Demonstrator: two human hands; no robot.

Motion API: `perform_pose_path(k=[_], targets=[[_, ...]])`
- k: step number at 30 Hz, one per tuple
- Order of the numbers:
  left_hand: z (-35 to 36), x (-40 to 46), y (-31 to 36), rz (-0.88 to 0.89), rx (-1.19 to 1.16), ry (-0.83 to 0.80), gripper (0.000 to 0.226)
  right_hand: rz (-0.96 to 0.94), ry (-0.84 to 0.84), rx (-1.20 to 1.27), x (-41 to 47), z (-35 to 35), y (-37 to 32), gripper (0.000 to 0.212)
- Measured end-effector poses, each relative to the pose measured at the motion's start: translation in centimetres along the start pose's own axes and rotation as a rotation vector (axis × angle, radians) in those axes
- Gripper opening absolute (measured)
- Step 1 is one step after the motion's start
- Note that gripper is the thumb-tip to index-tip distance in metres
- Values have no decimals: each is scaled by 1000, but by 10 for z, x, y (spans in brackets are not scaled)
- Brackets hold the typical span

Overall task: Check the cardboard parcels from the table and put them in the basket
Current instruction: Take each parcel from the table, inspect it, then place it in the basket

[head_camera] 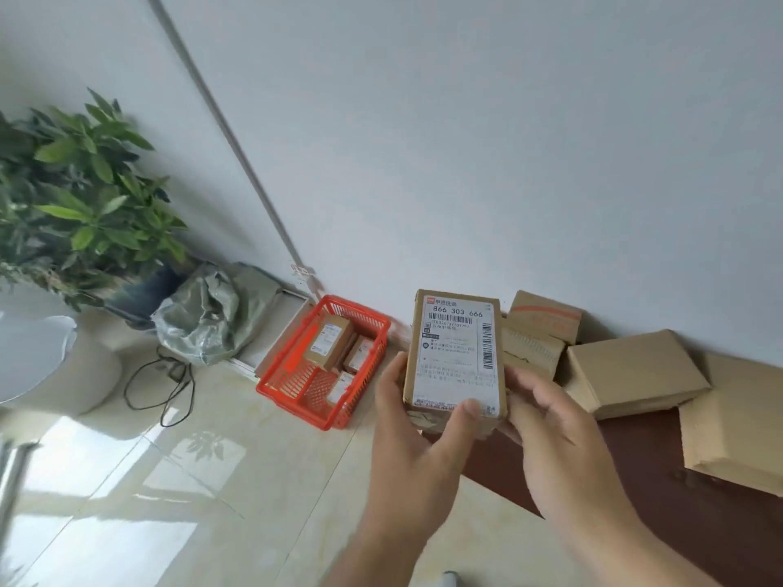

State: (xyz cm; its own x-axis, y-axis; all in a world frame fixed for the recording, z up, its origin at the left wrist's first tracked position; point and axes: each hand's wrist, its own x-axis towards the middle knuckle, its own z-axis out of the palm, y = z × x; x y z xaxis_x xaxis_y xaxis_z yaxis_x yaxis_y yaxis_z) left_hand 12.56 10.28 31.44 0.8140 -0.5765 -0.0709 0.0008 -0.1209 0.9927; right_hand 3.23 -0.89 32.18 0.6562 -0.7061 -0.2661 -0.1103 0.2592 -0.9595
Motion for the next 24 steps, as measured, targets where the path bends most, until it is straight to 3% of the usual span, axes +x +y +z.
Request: perform_pose_path(k=[3,6,16,19,24], targets=[[-13,5,27,-45,19,55,65,68,-92,-4,-2,15,-35,47],[-27,15,38,-75,65,97,64,98,-135,-2,7,31,-42,37],[-126,77,22,-199,197,46,61,219,-60,-98,50,137,-32,19],[-186,115,11,-240,253,13,65,242,12,-122,75,200,-20,18],[-273,187,-12,-221,356,-31,23,261,72,-147,124,293,1,20]])
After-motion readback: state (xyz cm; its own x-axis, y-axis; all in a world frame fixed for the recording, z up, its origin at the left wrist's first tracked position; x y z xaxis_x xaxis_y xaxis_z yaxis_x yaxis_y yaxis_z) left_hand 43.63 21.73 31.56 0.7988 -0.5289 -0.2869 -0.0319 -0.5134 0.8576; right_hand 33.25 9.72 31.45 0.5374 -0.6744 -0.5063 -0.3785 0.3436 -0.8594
